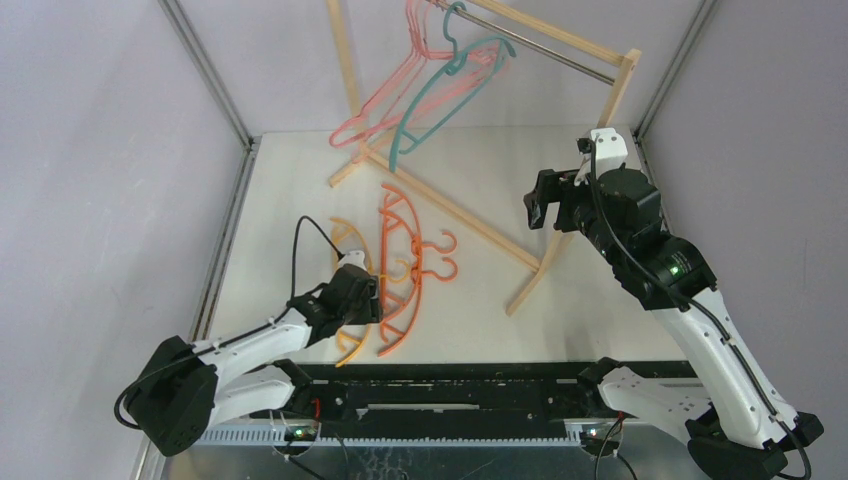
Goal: Organize the hangers
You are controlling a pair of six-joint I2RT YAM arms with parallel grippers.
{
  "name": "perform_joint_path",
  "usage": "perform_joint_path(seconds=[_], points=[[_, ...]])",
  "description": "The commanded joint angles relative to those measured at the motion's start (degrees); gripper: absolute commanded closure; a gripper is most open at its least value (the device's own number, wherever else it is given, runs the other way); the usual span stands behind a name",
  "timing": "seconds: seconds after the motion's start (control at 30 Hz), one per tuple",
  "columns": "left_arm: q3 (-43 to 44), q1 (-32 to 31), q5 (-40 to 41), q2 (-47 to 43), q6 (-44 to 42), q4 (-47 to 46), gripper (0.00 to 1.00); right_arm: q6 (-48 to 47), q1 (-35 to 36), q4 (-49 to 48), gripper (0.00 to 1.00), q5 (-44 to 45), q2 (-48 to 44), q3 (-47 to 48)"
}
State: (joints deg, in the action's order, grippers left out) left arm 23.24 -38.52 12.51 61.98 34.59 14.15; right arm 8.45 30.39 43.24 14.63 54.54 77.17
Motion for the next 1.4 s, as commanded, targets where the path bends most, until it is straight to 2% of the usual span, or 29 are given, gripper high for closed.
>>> perform_joint_path(seconds=[0.0, 0.1, 0.2, 0.37, 0.4, 0.47, 0.5, 0.6, 0.73, 0.8, 0.9, 0.97, 1.07, 1.23, 1.37], points=[[-1.2, -0.4, 1.3, -0.8, 0.6, -3.0, 0.43, 1.5, -0.2, -1.3, 0.01, 0.2, -0.5, 0.1], [-2.2, -0.4, 0.8, -0.8, 0.3, -4.4, 0.5, 1.9, -0.2, -1.0, 0.0, 0.2, -0.6, 0.0], [-2.9, -0.4, 0.1, 0.2, 0.1, -5.7, 0.62, 2.0, -0.2, -1.0, 0.0, 0.0, -0.7, 0.1], [-4.1, -0.4, -1.3, 3.5, 0.0, -8.5, 0.69, 2.0, -0.2, -1.3, 0.0, -0.3, -0.8, 0.0], [-4.2, -0.4, -1.5, 4.0, 0.0, -8.9, 0.76, 1.9, -0.2, -1.3, 0.0, -0.3, -0.9, 0.0], [-4.3, -0.4, -1.7, 4.3, -0.1, -9.0, 0.97, 1.9, -0.2, -1.2, 0.0, -0.3, -0.9, 0.0], [-4.2, -0.4, -1.9, 4.0, -0.3, -8.8, 0.99, 1.8, -0.2, -1.1, 0.0, -0.2, -0.9, 0.0], [-2.8, -0.4, -2.5, 1.3, -1.2, -5.5, 1.0, 1.8, -0.2, -0.9, 0.0, 0.1, -0.9, 0.0], [3.2, -0.4, -3.1, -7.9, -0.7, 4.0, 1.0, 1.8, -0.2, -0.6, 0.0, 0.7, -0.9, -0.2], [8.8, -0.4, -2.8, -11.8, -1.9, 9.9, 1.0, 1.8, -0.2, -0.9, 0.0, 0.7, -1.2, -0.8], [19.6, -0.4, -4.6, -13.2, -7.7, 18.6, 1.0, 2.1, -0.2, -1.5, 0.0, 0.2, -1.5, -1.6], [25.8, -0.4, -8.8, -12.6, -11.5, 21.1, 1.0, 2.1, -0.2, -1.5, 0.0, -0.3, -1.3, -1.7], [33.5, -0.4, -19.2, -9.0, -14.0, 21.0, 1.0, 2.0, -0.2, -1.8, 0.0, -0.5, -1.3, -1.7], [44.1, -0.4, -38.5, -1.1, -14.4, 16.4, 1.0, 2.3, -0.2, -1.8, 0.0, 1.4, -1.9, -1.7], [52.7, -0.2, -48.7, 6.4, -12.8, 11.0, 1.0, 2.3, -0.2, -2.2, 0.0, 2.4, -2.4, -1.7]])
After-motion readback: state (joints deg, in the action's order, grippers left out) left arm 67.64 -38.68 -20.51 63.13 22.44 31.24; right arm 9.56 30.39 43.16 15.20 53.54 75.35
